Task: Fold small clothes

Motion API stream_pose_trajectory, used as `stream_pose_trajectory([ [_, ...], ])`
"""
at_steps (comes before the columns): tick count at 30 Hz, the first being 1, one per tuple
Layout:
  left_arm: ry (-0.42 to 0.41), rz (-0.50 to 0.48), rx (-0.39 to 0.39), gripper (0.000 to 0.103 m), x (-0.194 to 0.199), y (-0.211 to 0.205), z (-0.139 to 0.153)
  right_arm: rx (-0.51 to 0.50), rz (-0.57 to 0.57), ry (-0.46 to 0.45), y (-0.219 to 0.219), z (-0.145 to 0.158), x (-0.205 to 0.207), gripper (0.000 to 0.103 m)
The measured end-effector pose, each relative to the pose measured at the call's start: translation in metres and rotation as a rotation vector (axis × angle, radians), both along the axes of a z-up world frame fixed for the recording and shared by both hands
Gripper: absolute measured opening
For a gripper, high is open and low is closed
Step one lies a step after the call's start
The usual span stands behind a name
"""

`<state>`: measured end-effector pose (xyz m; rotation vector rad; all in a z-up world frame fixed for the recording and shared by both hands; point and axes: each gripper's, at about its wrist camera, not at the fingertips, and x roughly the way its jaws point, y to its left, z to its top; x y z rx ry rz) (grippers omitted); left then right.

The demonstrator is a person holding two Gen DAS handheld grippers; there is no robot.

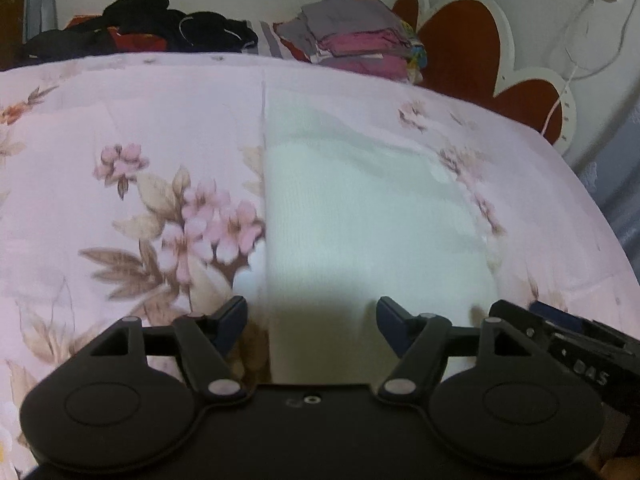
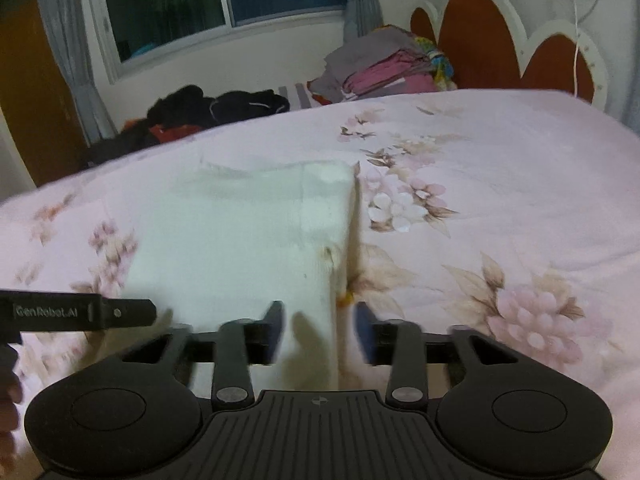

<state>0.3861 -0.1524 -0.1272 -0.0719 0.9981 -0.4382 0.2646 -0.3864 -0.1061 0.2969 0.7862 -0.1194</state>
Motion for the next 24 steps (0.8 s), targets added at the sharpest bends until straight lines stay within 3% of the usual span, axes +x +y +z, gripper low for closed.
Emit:
stream_pose_trajectory([
  [1,-0.004,0.008,0.001,0.073,0.004,-0.002,0.001,0.007,0.0,-0.011,-0.003,0.001,0.004,0.07],
  [9,0.024,0.041,-0.007,0.073,0.036,-0.009,-0.005,0.068,0.022,-0.013,-0.023,-0.003,0.041,0.07],
  [16,0.092,0.039,-0.075,0.075,0.056,-0.008,-0.023,0.173,0.029,0.024,-0.038,-0.026,0.067,0.07],
  [21,0.131,0.025,-0.154,0.069,0.064,-0.002,-0.034,0.334,0.05,0.031,-0.049,-0.045,0.075,0.07],
  [24,0.15,0.009,-0.183,0.058,0.065,-0.002,-0.035,0.405,0.046,0.026,-0.056,-0.051,0.076,0.07],
])
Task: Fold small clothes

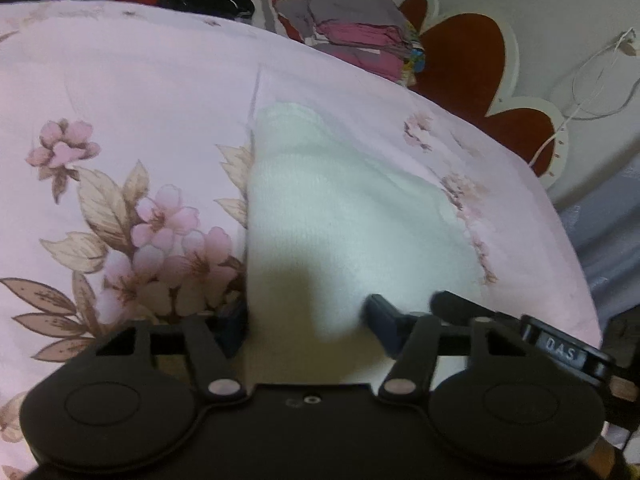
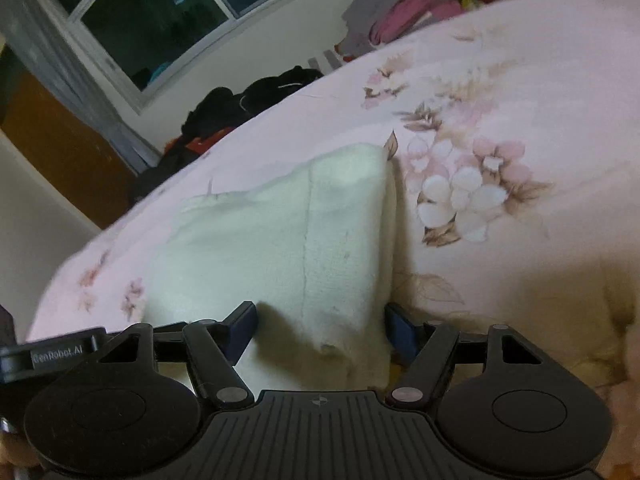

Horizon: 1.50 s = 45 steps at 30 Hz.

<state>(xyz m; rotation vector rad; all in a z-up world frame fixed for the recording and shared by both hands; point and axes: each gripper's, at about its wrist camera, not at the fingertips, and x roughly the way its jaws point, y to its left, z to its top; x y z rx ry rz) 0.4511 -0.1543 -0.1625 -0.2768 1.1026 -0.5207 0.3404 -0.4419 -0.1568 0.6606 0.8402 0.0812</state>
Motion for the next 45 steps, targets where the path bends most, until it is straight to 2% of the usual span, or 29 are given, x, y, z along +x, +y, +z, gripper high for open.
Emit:
stream_pose_trajectory([
  [1,0.008,0.0,-0.008,0.052,0.0,0.0,0.0,0.029,0.001,0.0,-0.003,0.0,0.0,0.07],
  [2,0.013,0.0,-0.02,0.046,0.0,0.0,0.001,0.054,0.004,0.0,-0.005,-0.001,0.0,0.065],
  [4,0.013,-0.002,-0.032,0.043,-0.001,0.0,0.004,0.076,0.007,0.0,-0.011,-0.003,-0.002,0.058],
  [9,0.034,-0.005,-0.051,0.043,0.003,0.0,-0.006,0.094,-0.002,-0.041,-0.016,-0.007,-0.005,0.056],
  [13,0.023,-0.003,-0.047,0.04,0.0,-0.004,-0.004,0.069,0.006,-0.025,-0.005,-0.002,0.003,0.056],
  [14,0.018,-0.004,-0.046,0.038,0.0,-0.004,-0.003,0.085,0.016,-0.016,-0.005,-0.001,0.004,0.043],
  [15,0.012,-0.008,-0.044,0.037,-0.001,-0.004,-0.002,0.092,0.027,-0.013,-0.004,-0.001,0.003,0.04],
  [19,0.002,-0.006,-0.03,0.036,-0.002,-0.004,0.0,0.093,0.012,-0.015,-0.004,-0.004,0.005,0.038],
  [23,-0.029,-0.008,-0.005,0.034,-0.007,-0.008,0.007,0.07,0.001,-0.018,0.003,0.006,0.003,0.035],
  [32,-0.072,-0.016,0.011,0.032,-0.02,-0.001,0.027,0.101,0.02,-0.059,0.012,0.031,-0.005,0.034],
  [39,-0.111,0.019,0.023,0.032,-0.032,0.04,0.056,0.127,0.066,-0.093,0.052,0.055,-0.002,0.034],
  [45,-0.143,0.06,0.033,0.032,-0.04,0.109,0.078,0.135,0.124,-0.114,0.12,0.078,0.002,0.034],
])
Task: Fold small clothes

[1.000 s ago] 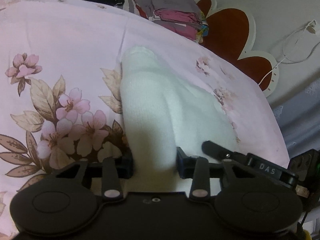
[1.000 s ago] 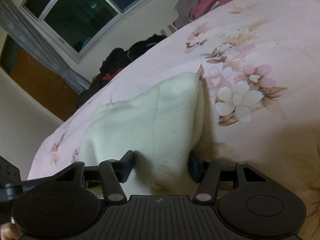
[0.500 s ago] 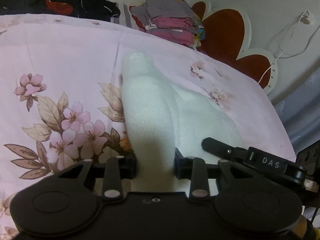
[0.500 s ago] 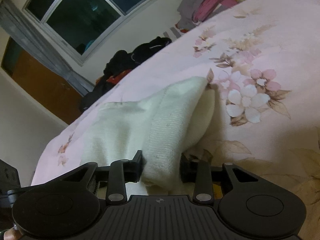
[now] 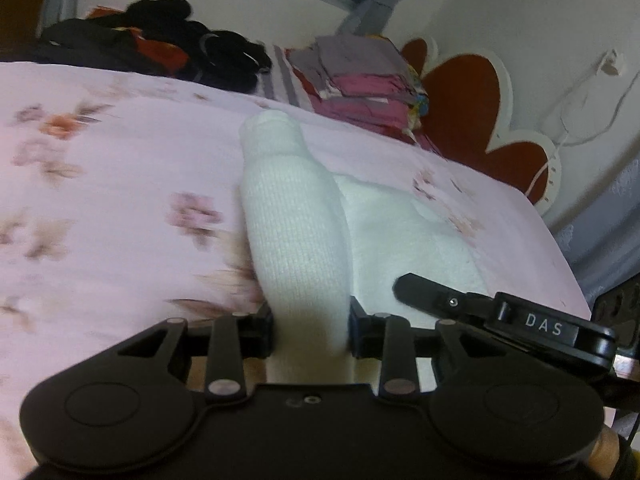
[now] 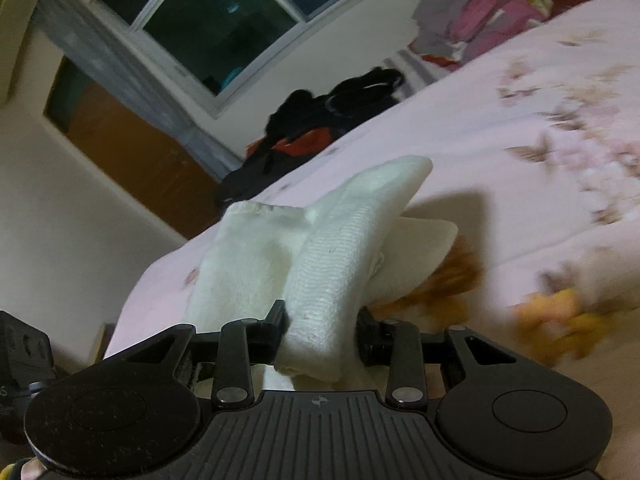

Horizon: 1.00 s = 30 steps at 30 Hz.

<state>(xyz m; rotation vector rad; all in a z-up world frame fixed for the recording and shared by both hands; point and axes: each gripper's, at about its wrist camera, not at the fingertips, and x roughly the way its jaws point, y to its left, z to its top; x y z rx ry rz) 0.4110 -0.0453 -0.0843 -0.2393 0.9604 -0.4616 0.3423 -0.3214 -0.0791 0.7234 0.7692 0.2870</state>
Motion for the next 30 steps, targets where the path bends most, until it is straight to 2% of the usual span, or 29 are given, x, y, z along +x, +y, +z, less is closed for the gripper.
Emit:
stream_pose_trajectory([
  [7,-0.004,0.038,-0.014,0.032,0.003,0.119,0.009,0.005,0.032,-0.01,0.115,0.011,0.01,0.034],
  [11,0.001,0.051,-0.012,0.032,0.012,0.185,0.008,0.015,0.037,-0.004,0.179,0.005,0.025,0.034],
  [16,0.008,0.093,0.012,0.032,0.026,0.246,-0.002,0.026,0.054,0.012,0.245,-0.011,0.048,0.034],
  [21,0.027,0.15,0.01,0.036,0.032,0.284,-0.032,-0.012,0.074,0.044,0.277,-0.034,0.073,0.035],
  [23,0.033,0.162,-0.001,0.049,0.032,0.294,-0.045,-0.037,0.068,0.061,0.282,-0.043,0.077,0.035],
  [24,0.024,0.16,0.005,0.053,0.03,0.295,-0.047,-0.043,0.062,0.071,0.281,-0.047,0.079,0.035],
  [25,0.011,0.155,0.02,0.06,0.03,0.295,-0.047,-0.04,0.053,0.082,0.279,-0.05,0.081,0.037],
  [26,0.001,0.15,0.039,0.064,0.03,0.294,-0.046,-0.043,0.039,0.088,0.278,-0.051,0.078,0.042],
  [28,0.004,0.139,0.042,0.065,0.031,0.298,-0.044,-0.064,0.017,0.092,0.28,-0.048,0.073,0.046],
  [30,0.002,0.148,0.041,0.065,0.031,0.3,-0.038,-0.092,0.016,0.11,0.281,-0.048,0.068,0.046],
])
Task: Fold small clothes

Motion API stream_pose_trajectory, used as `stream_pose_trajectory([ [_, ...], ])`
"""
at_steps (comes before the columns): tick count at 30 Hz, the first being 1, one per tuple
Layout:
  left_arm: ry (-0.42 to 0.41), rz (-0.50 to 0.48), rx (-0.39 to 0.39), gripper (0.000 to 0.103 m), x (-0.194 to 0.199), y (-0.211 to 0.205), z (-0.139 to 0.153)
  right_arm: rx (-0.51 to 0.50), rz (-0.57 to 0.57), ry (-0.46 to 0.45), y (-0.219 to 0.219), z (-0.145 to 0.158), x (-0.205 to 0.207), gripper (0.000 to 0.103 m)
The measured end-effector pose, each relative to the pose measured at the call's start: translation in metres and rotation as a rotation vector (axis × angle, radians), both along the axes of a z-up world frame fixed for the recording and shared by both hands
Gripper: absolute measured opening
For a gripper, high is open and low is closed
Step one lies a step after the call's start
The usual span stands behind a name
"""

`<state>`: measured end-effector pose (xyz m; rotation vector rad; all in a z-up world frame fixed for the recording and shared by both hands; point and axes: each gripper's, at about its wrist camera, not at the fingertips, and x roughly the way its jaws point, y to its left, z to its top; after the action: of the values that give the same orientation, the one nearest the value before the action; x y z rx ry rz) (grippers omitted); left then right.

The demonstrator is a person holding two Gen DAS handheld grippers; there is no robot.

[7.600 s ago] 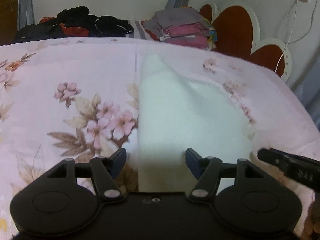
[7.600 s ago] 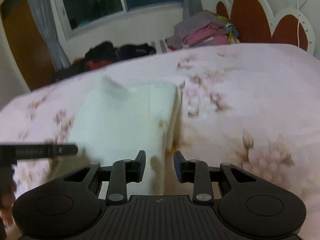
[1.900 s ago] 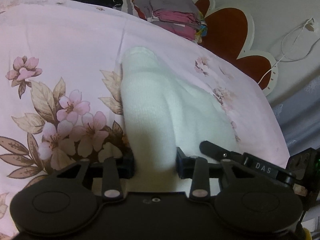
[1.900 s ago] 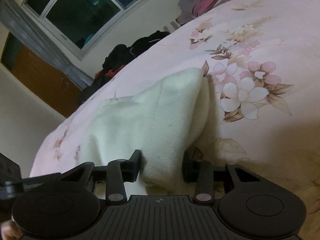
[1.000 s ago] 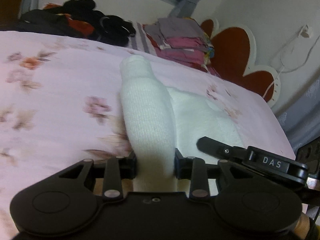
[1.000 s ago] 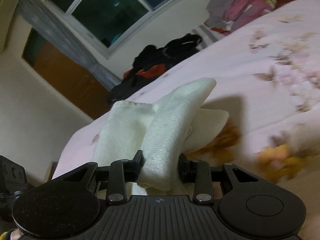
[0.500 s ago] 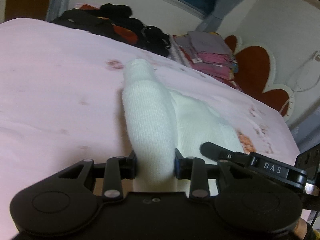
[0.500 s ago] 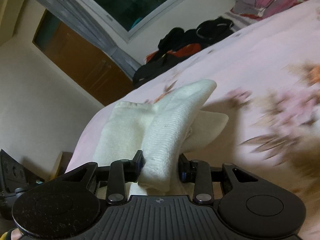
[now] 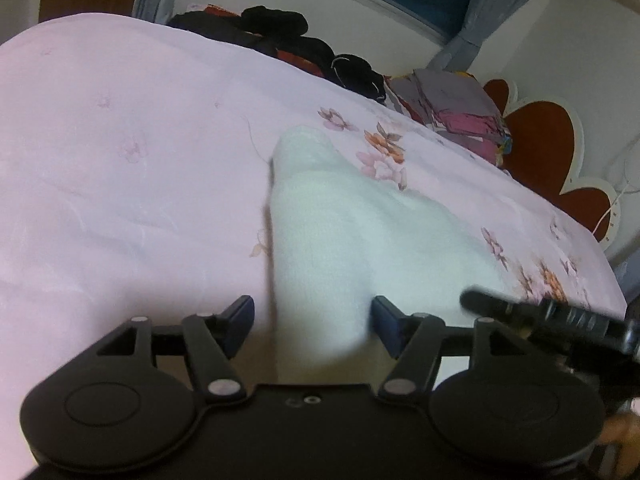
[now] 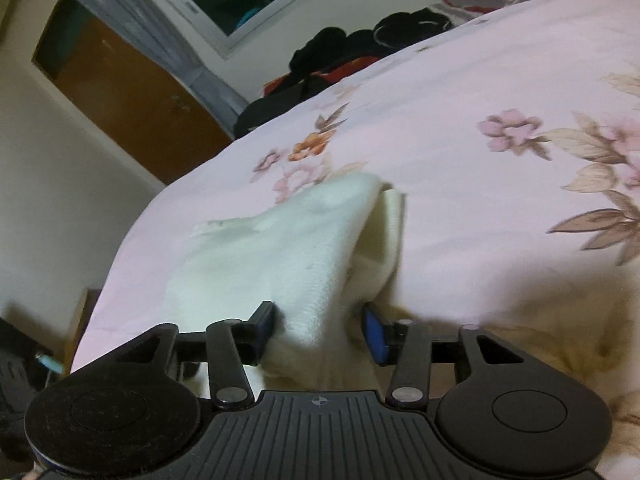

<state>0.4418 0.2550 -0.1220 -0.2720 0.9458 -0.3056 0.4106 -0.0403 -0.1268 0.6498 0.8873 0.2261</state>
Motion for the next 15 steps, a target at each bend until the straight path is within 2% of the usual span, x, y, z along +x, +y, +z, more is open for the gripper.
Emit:
stream_pose_trajectory([
  [5,-0.101,0.025,0.037,0.054,-0.016,0.009,0.022,-0.139,-0.009,-0.024,0.014,0.019,-0.006,0.046],
  [7,-0.149,0.026,0.048,0.047,-0.02,0.008,0.032,-0.191,-0.036,-0.074,0.016,0.032,-0.009,0.046],
  [9,-0.183,0.024,0.05,0.045,-0.015,0.005,0.039,-0.234,-0.049,-0.126,0.022,0.044,-0.009,0.046],
  [12,-0.194,0.002,0.056,0.038,-0.003,-0.004,0.039,-0.289,-0.02,-0.178,0.034,0.056,0.005,0.045],
  [14,-0.181,-0.01,0.063,0.034,0.01,-0.013,0.033,-0.299,0.016,-0.178,0.047,0.053,0.018,0.032],
  [15,-0.165,-0.015,0.066,0.034,0.016,-0.016,0.027,-0.308,0.025,-0.172,0.052,0.049,0.024,0.032],
])
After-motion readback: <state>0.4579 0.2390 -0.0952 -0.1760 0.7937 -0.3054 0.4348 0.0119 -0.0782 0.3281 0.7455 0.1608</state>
